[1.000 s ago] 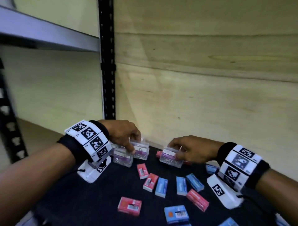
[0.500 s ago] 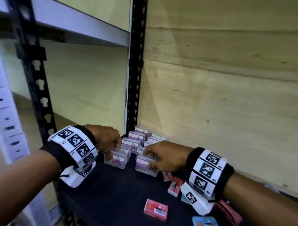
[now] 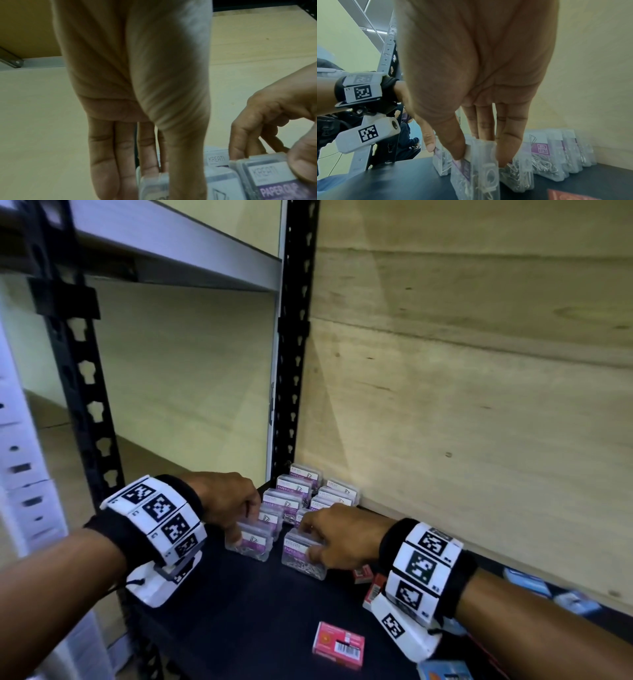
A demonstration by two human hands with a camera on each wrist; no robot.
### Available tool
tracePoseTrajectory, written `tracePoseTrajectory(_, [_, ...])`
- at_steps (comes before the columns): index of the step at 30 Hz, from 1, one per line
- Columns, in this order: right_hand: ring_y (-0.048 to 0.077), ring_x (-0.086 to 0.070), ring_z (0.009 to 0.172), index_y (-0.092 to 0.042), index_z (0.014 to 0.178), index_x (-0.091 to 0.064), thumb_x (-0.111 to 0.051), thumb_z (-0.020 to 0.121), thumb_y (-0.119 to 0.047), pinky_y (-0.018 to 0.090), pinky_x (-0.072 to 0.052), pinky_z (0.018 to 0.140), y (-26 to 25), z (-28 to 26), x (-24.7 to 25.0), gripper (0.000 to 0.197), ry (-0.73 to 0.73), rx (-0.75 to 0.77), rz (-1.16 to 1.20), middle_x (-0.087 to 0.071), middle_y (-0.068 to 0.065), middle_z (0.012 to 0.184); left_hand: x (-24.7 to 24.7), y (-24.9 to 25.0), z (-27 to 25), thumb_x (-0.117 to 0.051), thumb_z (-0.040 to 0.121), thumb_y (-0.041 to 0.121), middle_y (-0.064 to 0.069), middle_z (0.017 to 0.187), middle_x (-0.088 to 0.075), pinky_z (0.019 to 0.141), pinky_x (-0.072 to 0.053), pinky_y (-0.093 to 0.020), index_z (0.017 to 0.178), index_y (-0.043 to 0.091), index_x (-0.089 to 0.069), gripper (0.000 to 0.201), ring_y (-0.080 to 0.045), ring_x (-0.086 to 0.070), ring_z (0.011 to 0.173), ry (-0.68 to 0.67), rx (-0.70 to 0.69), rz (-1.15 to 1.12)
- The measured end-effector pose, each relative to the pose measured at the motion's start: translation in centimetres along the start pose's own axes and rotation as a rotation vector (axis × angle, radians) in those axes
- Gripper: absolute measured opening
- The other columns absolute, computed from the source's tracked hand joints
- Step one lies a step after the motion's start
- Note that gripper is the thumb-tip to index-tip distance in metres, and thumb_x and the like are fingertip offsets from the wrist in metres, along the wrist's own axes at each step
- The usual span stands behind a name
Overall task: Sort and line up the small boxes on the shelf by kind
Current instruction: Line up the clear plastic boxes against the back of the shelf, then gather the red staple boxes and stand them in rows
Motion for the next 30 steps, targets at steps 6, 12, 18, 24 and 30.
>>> tracePoseTrajectory(6, [0.022, -0.059, 0.111, -0.019, 0.142, -0.047, -0.062, 0.095, -0.036, 0.031, -0.047, 0.088, 0.2, 0.2, -0.2, 0.052, 0.055, 0.011, 0.003, -0.063, 0.004, 0.126, 0.7, -0.1, -0.7, -0.085, 0.073, 0.024, 0.012, 0.104, -0.063, 0.065, -0.041, -0.02, 0.102, 0.029, -0.063, 0.037, -0.008, -0.058, 0.089, 0.077, -0.007, 0.058])
tracePoseTrajectory(12, [0.015, -0.061, 0.101, -0.024, 0.133, -0.052, -0.057, 0.097, -0.039, 0.03, -0.049, 0.087, 1.6, -1.8, 0.6, 0.039, 0.166, -0.005, 0.08, -0.065, -0.004, 0.119, 1.9, 1.6, -2.7, -0.08, 0.077, 0.036, 0.015, 0.096, -0.06, 0.067, -0.044, -0.022, 0.099, 0.033, -0.062, 0.028, -0.005, -0.057, 0.087, 0.193, -0.069, 0.066])
tracePoseTrajectory(18, [0.02, -0.059, 0.101, -0.024, 0.115, -0.061, -0.057, 0.096, -0.039, 0.033, -0.05, 0.089, 4.3, -4.9, 0.5, 0.025, 0.046, -0.125, -0.032, -0.065, -0.001, 0.115, 0.3, 6.7, -4.6, -0.075, 0.079, 0.05, 0.015, 0.091, -0.067, 0.067, -0.047, -0.019, 0.098, 0.032, -0.065, 0.029, 0.001, -0.061, 0.075, 0.096, -0.236, -0.013])
tracePoseTrajectory(24, [0.026, -0.063, 0.107, -0.013, 0.12, -0.064, -0.063, 0.088, -0.055, 0.038, -0.05, 0.093, 5.5, -7.1, -1.3, 0.053, -0.195, -0.223, -0.067, -0.068, 0.007, 0.118, -3.4, 9.5, -4.8, -0.074, 0.074, 0.06, 0.016, 0.111, -0.062, 0.075, -0.043, -0.018, 0.117, 0.034, -0.062, 0.052, -0.004, -0.058, 0.096, -0.072, -0.267, 0.012])
tracePoseTrajectory(30, [0.027, -0.064, 0.103, -0.012, 0.118, -0.063, -0.067, 0.08, -0.064, 0.038, -0.051, 0.085, 4.9, -7.0, -2.3, 0.064, -0.189, -0.244, -0.102, -0.067, 0.008, 0.115, -4.8, 11.0, -5.2, -0.075, 0.07, 0.064, 0.013, 0.118, -0.058, 0.088, -0.046, -0.028, 0.121, 0.036, -0.059, 0.061, -0.008, -0.056, 0.104, -0.109, -0.267, 0.052])
Point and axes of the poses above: each hand's wrist, its own z-axis towards the middle knuckle, its own x-axis out of the back of the hand, y = z × x, the point moved 1 cm from there along z, towards the middle knuckle
